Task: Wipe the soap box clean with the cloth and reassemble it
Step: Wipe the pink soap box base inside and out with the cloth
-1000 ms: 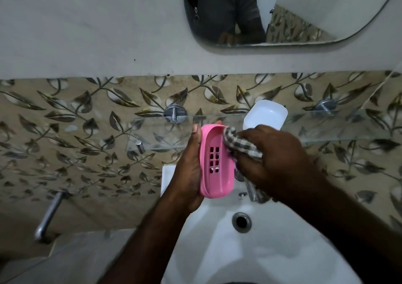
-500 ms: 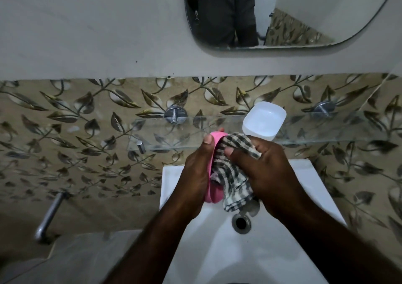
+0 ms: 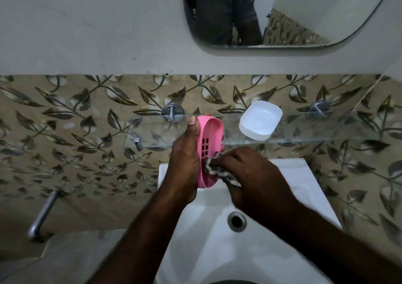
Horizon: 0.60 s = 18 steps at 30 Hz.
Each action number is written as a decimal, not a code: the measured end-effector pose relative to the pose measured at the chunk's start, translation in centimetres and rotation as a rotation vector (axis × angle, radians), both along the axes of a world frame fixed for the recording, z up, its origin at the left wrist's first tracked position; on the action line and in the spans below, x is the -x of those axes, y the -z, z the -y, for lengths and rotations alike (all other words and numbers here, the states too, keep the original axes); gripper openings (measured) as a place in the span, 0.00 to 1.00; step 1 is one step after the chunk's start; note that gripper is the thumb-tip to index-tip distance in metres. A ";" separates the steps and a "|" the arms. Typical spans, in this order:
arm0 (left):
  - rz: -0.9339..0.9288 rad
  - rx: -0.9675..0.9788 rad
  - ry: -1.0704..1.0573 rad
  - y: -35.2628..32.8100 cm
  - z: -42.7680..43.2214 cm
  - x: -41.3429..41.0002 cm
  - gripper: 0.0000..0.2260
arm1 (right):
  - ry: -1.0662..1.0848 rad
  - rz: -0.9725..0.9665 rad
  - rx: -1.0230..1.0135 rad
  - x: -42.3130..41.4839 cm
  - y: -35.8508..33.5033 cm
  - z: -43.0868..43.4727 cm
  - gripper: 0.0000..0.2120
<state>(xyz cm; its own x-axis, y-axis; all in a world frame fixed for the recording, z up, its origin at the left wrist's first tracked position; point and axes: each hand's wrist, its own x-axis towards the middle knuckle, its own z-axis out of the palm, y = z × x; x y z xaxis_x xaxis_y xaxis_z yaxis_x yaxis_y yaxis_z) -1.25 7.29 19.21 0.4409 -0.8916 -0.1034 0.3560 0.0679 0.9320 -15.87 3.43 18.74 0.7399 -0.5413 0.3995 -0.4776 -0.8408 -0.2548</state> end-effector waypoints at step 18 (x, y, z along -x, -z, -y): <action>-0.318 0.100 0.013 1.3 0.9 1.0 0.29 | 0.194 0.753 -1.175 3.5 -1.3 1.8 0.08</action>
<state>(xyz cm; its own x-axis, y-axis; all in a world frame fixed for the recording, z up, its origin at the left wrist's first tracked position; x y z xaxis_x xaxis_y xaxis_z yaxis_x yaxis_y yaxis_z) -2.27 6.36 17.89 0.3889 -0.9097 -0.1456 0.6296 0.1471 0.7629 -19.39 1.67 20.00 0.4306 -0.8981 -0.0895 0.0030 0.1006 -0.9949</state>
